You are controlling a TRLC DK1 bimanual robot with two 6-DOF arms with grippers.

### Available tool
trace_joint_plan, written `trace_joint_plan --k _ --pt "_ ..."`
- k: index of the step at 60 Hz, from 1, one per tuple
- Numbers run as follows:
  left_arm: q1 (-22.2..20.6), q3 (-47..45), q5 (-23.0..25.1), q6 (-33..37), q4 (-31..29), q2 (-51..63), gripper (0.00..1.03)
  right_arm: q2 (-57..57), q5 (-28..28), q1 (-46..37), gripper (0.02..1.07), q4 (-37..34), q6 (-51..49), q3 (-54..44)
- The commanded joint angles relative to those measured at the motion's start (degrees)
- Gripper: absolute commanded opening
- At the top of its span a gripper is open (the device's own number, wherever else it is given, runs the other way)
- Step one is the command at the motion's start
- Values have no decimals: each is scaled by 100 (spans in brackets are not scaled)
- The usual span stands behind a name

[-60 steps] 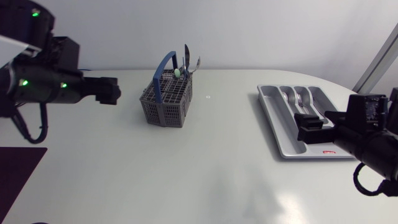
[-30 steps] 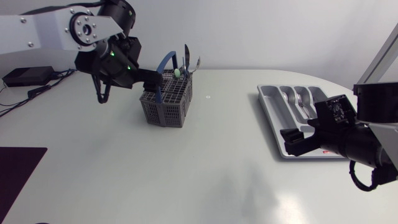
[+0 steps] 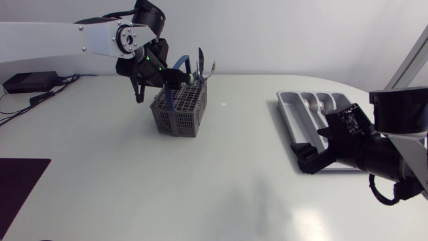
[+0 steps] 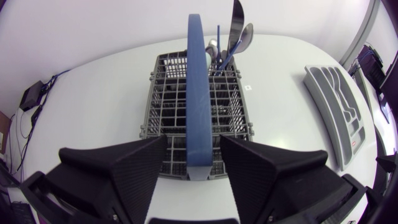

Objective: Unload the cutlery basket into the drawer organizer.

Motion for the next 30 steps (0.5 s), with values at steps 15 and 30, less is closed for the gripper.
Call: trace_joint_plan --k 15,30 --pt "47 -49 29 -189 57 148 16 -11 -16 40 102 -72 -127 86" --pt "-67 -743 12 -84 48 -485 13 24 -16 110 102 -72 -127 165"
